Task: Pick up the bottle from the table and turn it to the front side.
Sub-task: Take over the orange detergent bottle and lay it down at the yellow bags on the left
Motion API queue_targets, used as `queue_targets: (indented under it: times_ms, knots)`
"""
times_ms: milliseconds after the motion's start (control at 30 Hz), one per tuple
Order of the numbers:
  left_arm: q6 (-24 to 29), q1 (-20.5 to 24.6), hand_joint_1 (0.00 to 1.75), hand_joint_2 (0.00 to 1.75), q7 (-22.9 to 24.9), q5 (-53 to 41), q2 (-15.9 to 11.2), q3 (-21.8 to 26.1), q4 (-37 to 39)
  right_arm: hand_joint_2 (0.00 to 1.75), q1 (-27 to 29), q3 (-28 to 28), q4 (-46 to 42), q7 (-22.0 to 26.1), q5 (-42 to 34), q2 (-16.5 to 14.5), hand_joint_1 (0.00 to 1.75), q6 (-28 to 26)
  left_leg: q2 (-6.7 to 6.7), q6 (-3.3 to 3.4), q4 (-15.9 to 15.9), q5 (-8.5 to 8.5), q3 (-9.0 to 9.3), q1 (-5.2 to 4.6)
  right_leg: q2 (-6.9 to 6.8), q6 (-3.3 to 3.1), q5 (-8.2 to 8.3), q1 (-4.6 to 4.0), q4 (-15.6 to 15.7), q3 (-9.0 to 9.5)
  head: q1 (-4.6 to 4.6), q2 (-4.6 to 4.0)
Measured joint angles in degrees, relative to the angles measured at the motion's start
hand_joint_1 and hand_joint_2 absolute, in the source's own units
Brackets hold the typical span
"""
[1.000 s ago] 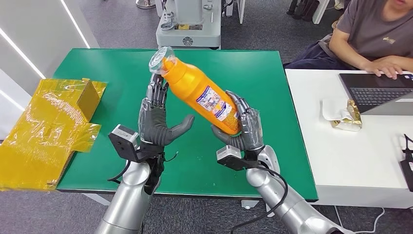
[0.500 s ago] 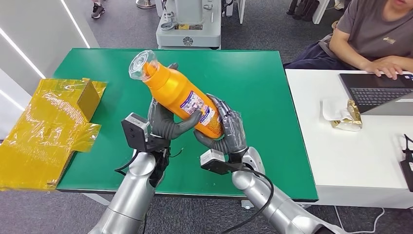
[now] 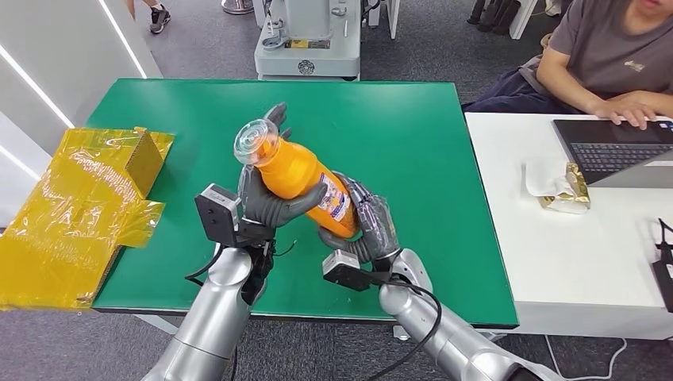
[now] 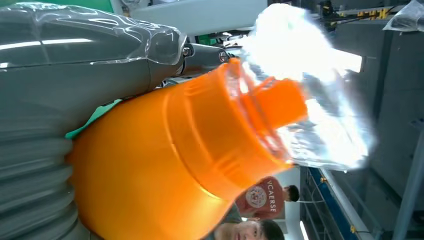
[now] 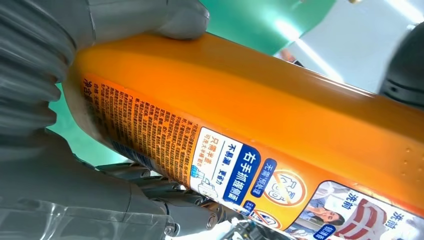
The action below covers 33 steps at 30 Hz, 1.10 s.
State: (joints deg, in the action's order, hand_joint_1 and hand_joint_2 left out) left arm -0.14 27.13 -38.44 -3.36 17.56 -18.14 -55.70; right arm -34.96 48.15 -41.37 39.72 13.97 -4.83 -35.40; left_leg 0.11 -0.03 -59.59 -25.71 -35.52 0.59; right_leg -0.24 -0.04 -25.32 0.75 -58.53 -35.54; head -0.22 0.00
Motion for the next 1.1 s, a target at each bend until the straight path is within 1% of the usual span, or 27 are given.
queue_targets:
  times_ms: [33,67,933,967,1067,1100]
  knots:
    - [-0.02,0.0,1.7,1.75,-0.06,0.01,-0.02,0.0,0.05,1.75,0.02,-0.01,0.3,-0.07,-0.02,0.0,1.75,-0.04,0.0,0.0,0.0,0.0,0.0,0.0,0.0,0.0,0.0,0.0,0.0,0.0,0.0,0.0]
    - [-0.07,0.0,1.75,1.75,-0.13,-0.01,-0.04,0.0,0.13,1.75,0.03,-0.02,0.55,-0.11,-0.04,0.0,1.75,-0.07,0.0,0.0,0.0,0.0,0.0,0.0,0.0,0.0,0.0,0.0,0.01,0.0,0.0,0.0]
    - [-0.48,0.16,1.75,1.75,-0.8,-0.4,-0.05,0.0,1.97,1.75,0.73,-0.51,1.36,0.06,-0.25,0.04,1.75,-1.47,0.03,0.0,-0.01,0.0,0.0,0.0,0.04,0.0,0.0,0.0,0.02,-0.03,0.0,0.0]
    - [-0.49,0.16,1.75,1.75,-0.79,-0.4,-0.05,0.0,2.04,1.75,0.79,-0.54,1.33,0.06,-0.26,0.05,1.7,-1.68,0.03,0.0,-0.01,0.0,0.0,0.0,0.04,0.0,0.0,0.0,0.02,-0.03,0.0,0.0]
    - [-0.51,0.24,1.75,1.75,-0.79,-0.37,-0.05,0.0,2.35,1.75,1.01,-0.61,1.18,0.04,-0.28,0.08,0.39,-2.27,0.03,0.0,0.0,0.0,0.0,0.0,0.04,0.0,0.0,0.0,0.02,-0.03,0.0,0.0]
    - [-0.52,0.32,1.75,1.75,-0.8,-0.36,-0.05,0.0,2.45,1.75,1.06,-0.65,1.14,0.03,-0.32,0.08,0.0,-2.41,0.03,0.0,0.0,0.0,0.0,0.0,0.04,0.0,0.0,0.0,0.02,-0.03,0.0,0.0]
